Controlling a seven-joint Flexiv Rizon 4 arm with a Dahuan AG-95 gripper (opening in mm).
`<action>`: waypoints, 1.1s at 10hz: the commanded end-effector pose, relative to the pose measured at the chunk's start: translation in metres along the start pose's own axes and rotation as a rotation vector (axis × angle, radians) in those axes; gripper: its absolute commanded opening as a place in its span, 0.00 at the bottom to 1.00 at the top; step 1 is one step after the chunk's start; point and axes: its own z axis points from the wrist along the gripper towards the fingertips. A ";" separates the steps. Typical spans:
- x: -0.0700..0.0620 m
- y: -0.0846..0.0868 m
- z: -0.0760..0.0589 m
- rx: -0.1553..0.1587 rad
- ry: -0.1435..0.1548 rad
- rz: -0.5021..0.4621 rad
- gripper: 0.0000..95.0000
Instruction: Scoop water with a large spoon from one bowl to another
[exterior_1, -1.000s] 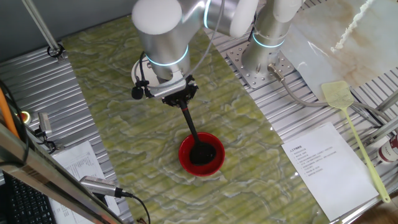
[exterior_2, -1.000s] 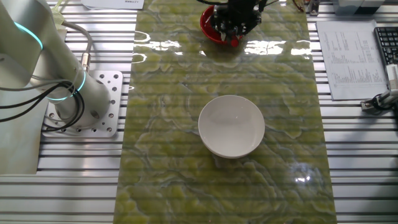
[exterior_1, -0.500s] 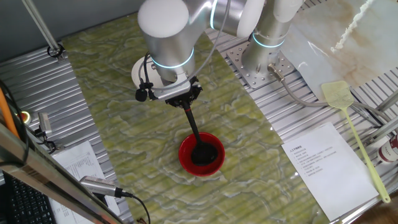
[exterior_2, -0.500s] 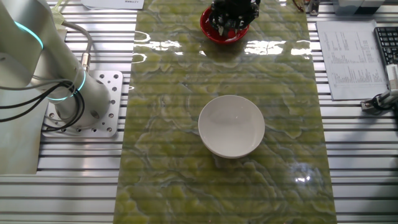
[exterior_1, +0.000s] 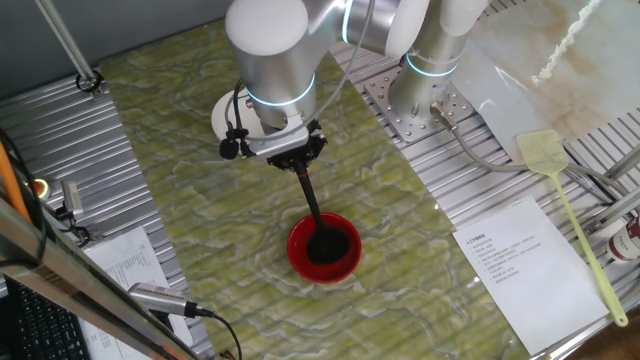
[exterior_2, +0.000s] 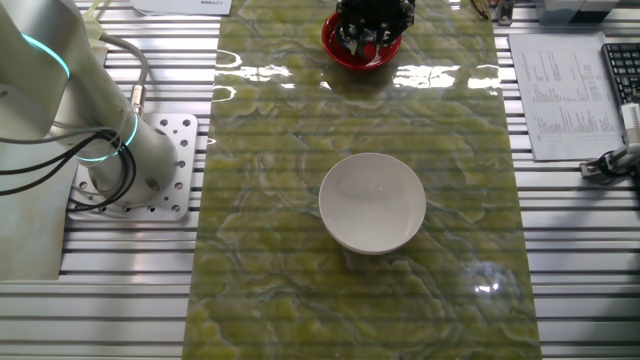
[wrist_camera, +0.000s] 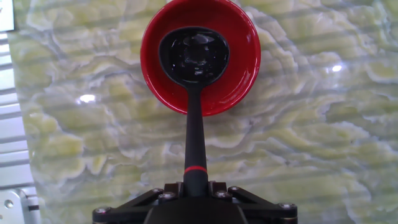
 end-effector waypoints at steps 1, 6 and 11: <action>0.000 0.000 0.000 0.005 0.001 0.009 0.00; 0.000 0.000 0.000 0.023 -0.003 0.011 0.00; 0.000 0.002 -0.003 0.032 -0.011 0.016 0.00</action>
